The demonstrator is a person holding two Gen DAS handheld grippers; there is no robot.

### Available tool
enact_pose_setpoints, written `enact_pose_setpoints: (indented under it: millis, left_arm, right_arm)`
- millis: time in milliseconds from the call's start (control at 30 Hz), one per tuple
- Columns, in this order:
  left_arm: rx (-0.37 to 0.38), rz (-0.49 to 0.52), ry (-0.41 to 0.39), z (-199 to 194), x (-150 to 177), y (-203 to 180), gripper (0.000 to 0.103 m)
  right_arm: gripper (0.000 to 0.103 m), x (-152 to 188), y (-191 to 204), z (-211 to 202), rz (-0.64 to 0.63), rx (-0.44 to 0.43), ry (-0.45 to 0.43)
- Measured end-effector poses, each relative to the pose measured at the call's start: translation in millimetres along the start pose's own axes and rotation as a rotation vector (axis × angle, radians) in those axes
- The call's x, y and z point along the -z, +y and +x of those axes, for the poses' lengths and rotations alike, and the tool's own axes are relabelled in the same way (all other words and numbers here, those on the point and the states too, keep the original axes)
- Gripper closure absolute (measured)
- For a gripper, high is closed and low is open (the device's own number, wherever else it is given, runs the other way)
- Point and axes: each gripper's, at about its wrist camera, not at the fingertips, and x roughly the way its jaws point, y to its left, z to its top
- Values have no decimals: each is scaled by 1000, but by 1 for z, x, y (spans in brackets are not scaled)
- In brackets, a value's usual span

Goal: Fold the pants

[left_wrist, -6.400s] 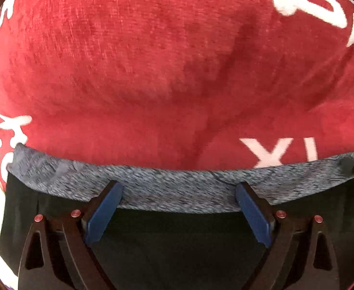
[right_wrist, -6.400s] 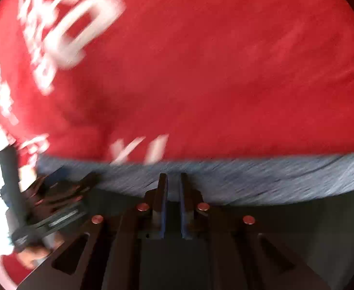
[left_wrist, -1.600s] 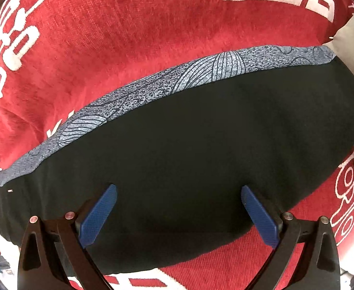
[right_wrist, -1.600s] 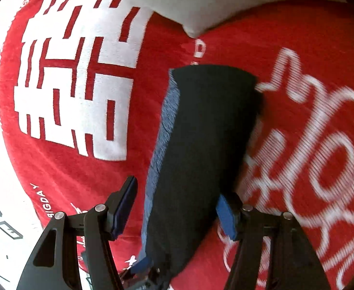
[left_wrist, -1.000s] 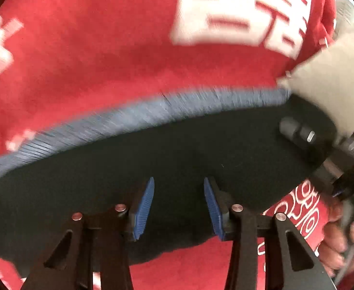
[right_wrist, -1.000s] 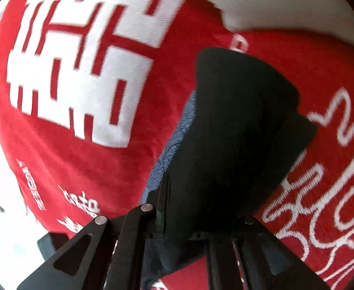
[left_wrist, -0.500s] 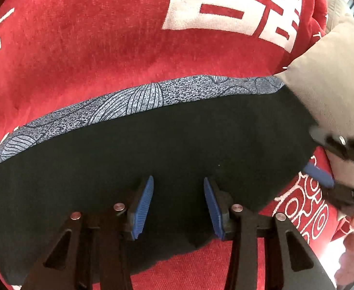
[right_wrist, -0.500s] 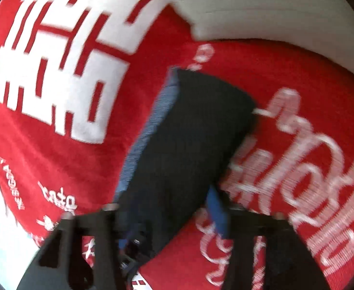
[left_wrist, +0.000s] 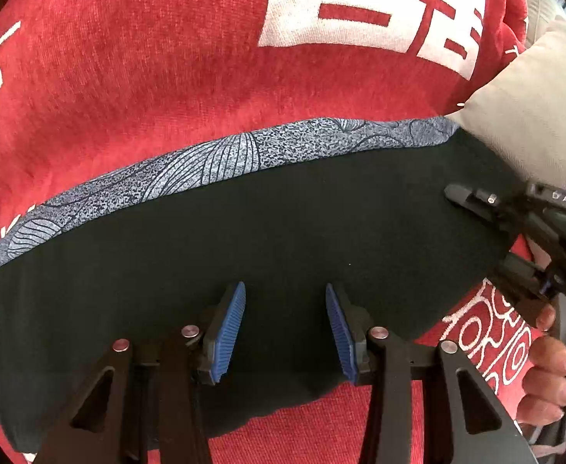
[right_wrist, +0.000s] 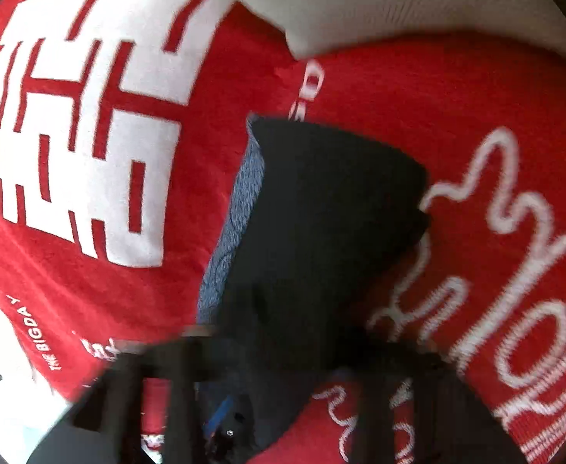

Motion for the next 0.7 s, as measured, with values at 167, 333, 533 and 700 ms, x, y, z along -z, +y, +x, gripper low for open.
enact_pose_setpoints:
  millis: [167,333,533,700]
  left_arm:
    - [-33,51,-24,2,4,-10,57]
    - [-25,82,-34,2,6,-13,57]
    - [101,-42,-9,-29,5,34,57]
    - [39,-112,-66,-85,20,114,57]
  right_arm:
    - [91,14,51,-13,-280,67,-8]
    - [91,38,109,-9,-544,94,28]
    - [91,83,173,7,-807,172,39]
    - [91,155,218,40,-1045,312,27]
